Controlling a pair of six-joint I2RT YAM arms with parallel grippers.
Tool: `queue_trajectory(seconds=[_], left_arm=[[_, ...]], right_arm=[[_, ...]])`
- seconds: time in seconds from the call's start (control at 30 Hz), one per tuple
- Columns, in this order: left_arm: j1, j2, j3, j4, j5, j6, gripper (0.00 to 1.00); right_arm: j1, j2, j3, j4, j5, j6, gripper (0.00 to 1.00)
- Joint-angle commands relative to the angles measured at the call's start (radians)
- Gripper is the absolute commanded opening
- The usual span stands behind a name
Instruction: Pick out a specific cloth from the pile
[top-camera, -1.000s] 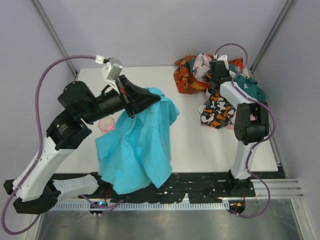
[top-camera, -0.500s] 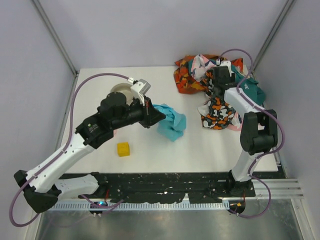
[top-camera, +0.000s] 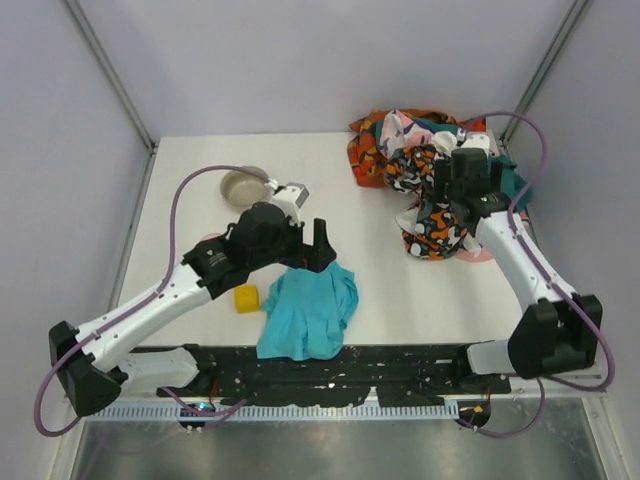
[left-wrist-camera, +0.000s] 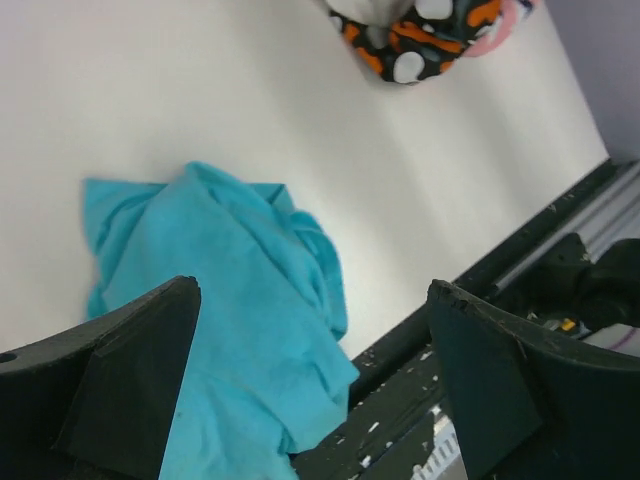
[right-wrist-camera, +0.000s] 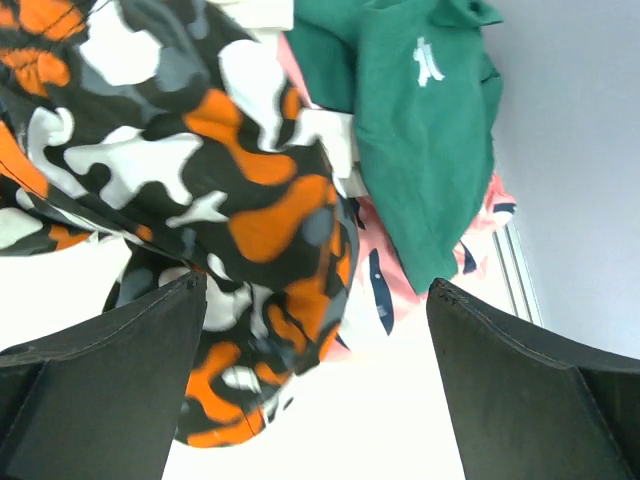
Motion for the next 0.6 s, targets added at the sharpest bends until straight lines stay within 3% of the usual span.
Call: queue_trajectory(seconds=[0.0,0.27,0.57], left_arm=[[0.001,-0.131,-0.048,-0.061,-0.235,0.020,1.00],[0.002,-0.422,-0.203,-0.185,-0.476,-0.019,1.00],[0.005,-0.590,-0.314,-0.236,-0.494,-0.081,0.99]], right_arm=[[0.002,-0.226,-0.094,0.004,-0.007,0.091,0.95],[0.002,-0.551,-0.281,-0.041,-0.013,0.178,0.95],[0.002,-0.650,-0.335,-0.008,-0.034,0.190,0.95]])
